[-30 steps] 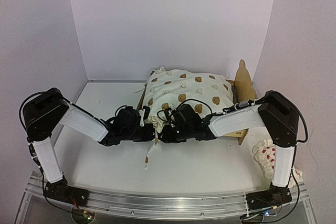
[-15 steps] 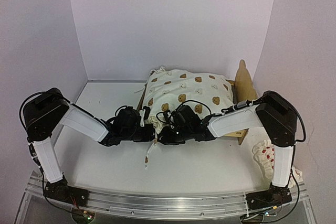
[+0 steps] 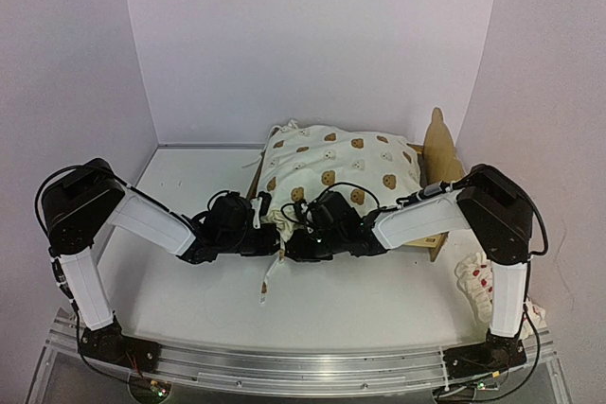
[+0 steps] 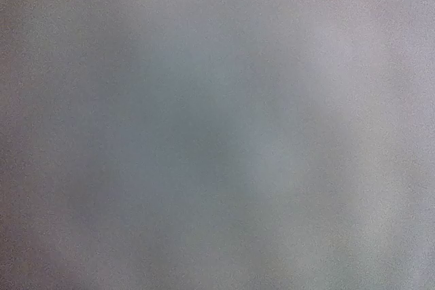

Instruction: Set up the pet bed

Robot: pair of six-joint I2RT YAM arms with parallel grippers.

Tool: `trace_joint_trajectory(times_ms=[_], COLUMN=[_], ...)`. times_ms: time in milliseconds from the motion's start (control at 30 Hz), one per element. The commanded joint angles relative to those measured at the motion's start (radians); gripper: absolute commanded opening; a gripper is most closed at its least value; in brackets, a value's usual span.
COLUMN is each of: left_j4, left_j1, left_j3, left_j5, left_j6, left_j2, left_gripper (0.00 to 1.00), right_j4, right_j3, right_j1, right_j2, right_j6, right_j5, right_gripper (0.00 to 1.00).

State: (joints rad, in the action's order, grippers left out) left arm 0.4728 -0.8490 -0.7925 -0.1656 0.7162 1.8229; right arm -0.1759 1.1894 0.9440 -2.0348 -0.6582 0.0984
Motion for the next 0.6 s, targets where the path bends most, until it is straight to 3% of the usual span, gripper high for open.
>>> trace_joint_trajectory(times_ms=[0, 200, 400, 567], left_j4=[-0.001, 0.002, -0.015, -0.029], left_j1=[0.004, 0.003, 0.004, 0.004], left_j3=[-0.031, -0.02, -0.004, 0.035], left_j5=[-0.034, -0.028, -0.005, 0.031], left_j6=[0.013, 0.01, 0.003, -0.008], left_j2=[0.006, -0.005, -0.036, -0.086], left_gripper=[0.0, 0.0, 0.0, 0.1], right_j4=[-0.028, -0.033, -0.034, -0.034], right_j3=[0.039, 0.039, 0.024, 0.004], right_j1=[0.006, 0.005, 0.006, 0.006], right_j2=[-0.021, -0.021, -0.009, 0.008], right_j6=[0.001, 0.004, 0.004, 0.005], right_j5=[0.01, 0.005, 0.001, -0.001], right_gripper=[0.09, 0.0, 0.0, 0.0])
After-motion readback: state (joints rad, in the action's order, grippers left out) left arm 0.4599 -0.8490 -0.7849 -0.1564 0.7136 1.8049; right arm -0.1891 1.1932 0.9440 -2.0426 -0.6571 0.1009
